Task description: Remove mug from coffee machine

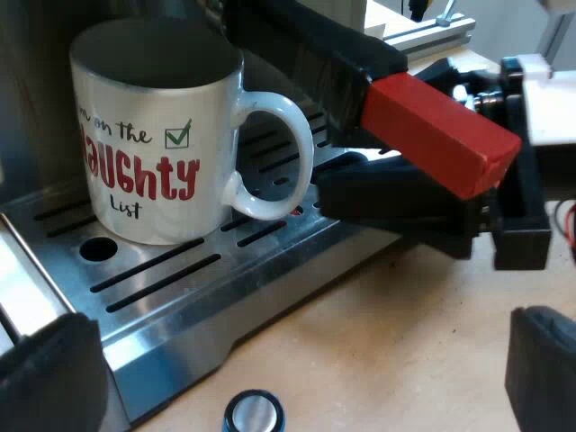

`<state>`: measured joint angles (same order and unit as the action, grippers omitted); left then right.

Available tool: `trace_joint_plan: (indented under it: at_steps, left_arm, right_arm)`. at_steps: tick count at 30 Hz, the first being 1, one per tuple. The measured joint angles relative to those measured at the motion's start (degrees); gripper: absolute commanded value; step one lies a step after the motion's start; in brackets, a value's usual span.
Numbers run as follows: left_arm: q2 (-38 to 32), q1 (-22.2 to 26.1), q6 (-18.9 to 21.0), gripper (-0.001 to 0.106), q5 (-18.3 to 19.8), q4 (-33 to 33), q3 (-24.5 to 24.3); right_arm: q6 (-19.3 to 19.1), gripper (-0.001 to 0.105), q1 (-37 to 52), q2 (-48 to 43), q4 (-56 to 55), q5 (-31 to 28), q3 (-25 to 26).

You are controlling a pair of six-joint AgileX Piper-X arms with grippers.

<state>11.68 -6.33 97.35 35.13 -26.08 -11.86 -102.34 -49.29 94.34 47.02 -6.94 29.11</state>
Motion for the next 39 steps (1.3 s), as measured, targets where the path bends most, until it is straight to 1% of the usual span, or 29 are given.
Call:
trace_joint_plan:
  at_steps: [7,13,17,23,24,25,27,28,30,31,32,33,34,35,39]
  left_arm:
    - [0.0,0.0,0.0,0.09,0.0,0.43,0.0]
    - [0.0,0.0,0.0,0.09,0.0,0.91,0.0]
    - [0.0,0.0,0.0,0.09,0.0,0.91,0.0]
    - [0.0,0.0,0.0,0.09,0.0,0.91,0.0]
    - [0.0,0.0,0.0,0.09,0.0,0.91,0.0]
    - [0.0,0.0,0.0,0.09,0.0,0.91,0.0]
    - [0.0,0.0,0.0,0.09,0.0,0.91,0.0]
    - [0.0,0.0,0.0,0.09,0.0,0.91,0.0]
    - [0.0,0.0,0.0,0.09,0.0,0.91,0.0]
    - [0.0,0.0,0.0,0.09,0.0,0.91,0.0]
    - [0.0,0.0,0.0,0.09,0.0,0.91,0.0]
    - [0.0,0.0,0.0,0.09,0.0,0.91,0.0]
    - [0.0,0.0,0.0,0.09,0.0,0.91,0.0]
    - [0.0,0.0,0.0,0.09,0.0,0.91,0.0]
    - [0.0,0.0,0.0,0.09,0.0,0.91,0.0]
  right_arm:
    - [0.26,0.067,0.0,4.3,0.0,-0.13,3.21]
    - [0.37,0.067,0.0,6.8,0.0,-0.36,7.37]
    - [0.35,0.067,0.0,8.51,0.0,-1.64,9.87]
    - [0.35,0.066,0.0,9.42,0.0,-1.94,10.28]
    - [0.35,0.059,0.0,9.42,0.0,-2.2,10.28]
    - [0.35,0.056,0.0,9.42,0.0,-2.32,10.28]
    - [0.35,0.041,0.0,9.42,0.0,-2.33,10.28]
    - [0.35,0.037,0.0,9.42,0.0,-2.33,10.28]
    - [0.35,0.021,0.0,9.42,0.0,-2.46,10.28]
    - [0.35,0.018,0.0,9.42,0.0,-2.46,10.28]
    - [0.35,0.012,0.0,9.42,0.0,-2.56,10.28]
    - [0.35,0.012,0.0,9.42,0.0,-2.56,10.28]
    - [0.35,0.003,0.0,9.42,0.0,-2.56,10.28]
    - [0.35,0.0,0.0,9.42,0.0,-2.56,10.28]
    - [0.1,0.0,0.0,9.42,0.0,-2.43,10.28]
